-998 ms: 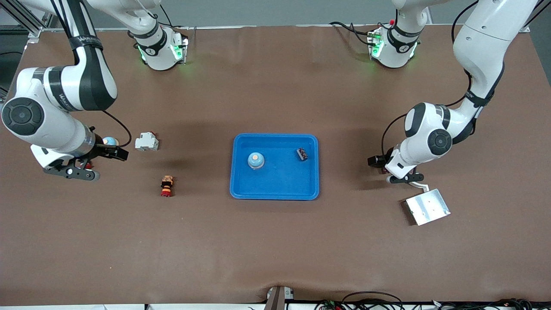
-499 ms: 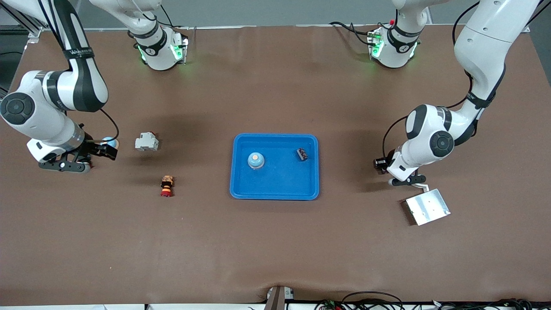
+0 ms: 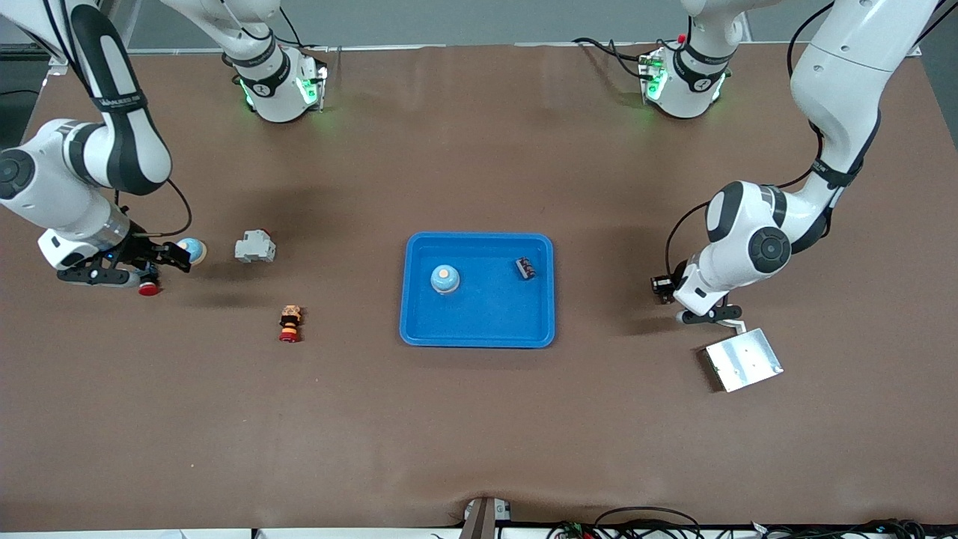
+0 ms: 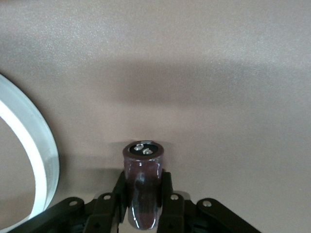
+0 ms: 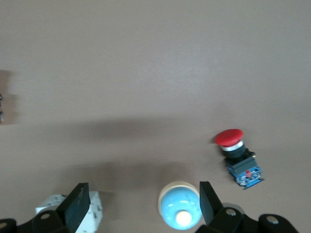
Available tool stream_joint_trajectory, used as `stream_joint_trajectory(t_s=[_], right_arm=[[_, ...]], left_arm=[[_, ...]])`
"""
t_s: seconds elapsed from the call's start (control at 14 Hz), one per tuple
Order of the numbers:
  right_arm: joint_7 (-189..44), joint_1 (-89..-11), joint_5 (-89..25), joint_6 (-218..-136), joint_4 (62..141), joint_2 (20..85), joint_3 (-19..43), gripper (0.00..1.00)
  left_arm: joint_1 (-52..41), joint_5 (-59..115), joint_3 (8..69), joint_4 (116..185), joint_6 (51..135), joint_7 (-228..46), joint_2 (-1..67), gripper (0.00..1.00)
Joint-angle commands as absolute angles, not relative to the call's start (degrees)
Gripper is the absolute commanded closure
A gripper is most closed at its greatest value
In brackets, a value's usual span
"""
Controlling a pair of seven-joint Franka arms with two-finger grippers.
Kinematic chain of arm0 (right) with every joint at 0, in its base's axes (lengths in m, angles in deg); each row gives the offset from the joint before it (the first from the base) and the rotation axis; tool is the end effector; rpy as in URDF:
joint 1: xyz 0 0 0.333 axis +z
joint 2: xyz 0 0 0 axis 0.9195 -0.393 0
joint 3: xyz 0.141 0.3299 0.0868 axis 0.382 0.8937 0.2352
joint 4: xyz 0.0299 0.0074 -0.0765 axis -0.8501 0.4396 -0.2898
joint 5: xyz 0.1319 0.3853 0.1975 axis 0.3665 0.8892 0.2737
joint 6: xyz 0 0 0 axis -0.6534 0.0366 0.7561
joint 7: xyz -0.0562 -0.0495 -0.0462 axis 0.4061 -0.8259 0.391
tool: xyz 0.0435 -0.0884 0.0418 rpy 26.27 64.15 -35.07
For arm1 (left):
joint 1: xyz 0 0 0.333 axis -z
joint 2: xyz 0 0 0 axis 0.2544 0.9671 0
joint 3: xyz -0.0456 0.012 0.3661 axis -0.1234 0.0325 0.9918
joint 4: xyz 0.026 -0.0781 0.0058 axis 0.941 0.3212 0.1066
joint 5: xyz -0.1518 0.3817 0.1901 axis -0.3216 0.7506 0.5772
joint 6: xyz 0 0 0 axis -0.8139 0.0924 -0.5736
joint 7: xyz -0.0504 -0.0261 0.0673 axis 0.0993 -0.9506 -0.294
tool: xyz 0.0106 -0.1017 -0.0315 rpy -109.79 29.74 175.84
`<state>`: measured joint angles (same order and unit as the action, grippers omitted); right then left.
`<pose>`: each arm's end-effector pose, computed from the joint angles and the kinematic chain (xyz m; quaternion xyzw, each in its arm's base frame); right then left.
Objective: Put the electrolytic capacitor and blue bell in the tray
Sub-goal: 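Close the right gripper on the second bell while the left gripper lifts the capacitor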
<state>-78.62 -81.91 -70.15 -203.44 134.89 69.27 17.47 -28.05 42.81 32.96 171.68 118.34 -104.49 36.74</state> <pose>0.5520 -0.1471 0.3003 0.9994 -0.0265 0.0195 0.0089 0.6112 -0.1141 0.1738 0.9942 0.0626 -0.0669 0.0563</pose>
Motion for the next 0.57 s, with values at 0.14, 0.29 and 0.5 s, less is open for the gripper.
stream_joint_trajectory(t_s=[0.14,0.29,0.5], right_arm=[[-84.1,-86.2,-68.7,-211.0,141.9,71.3,18.4,0.00],[-84.2,-86.2,-68.7,-214.6,144.3,71.2,18.3,0.00],[-84.6,-86.9,-68.7,-217.8,146.1,70.6,18.2,0.00]], left_arm=[[-27.5,44.2,33.1,168.3,113.5,-106.1,35.4,1.00],[-25.0,44.2,33.0,163.9,106.6,-110.6,35.4,1.00],[-22.0,44.2,32.9,156.8,99.6,-116.2,35.8,1.00]])
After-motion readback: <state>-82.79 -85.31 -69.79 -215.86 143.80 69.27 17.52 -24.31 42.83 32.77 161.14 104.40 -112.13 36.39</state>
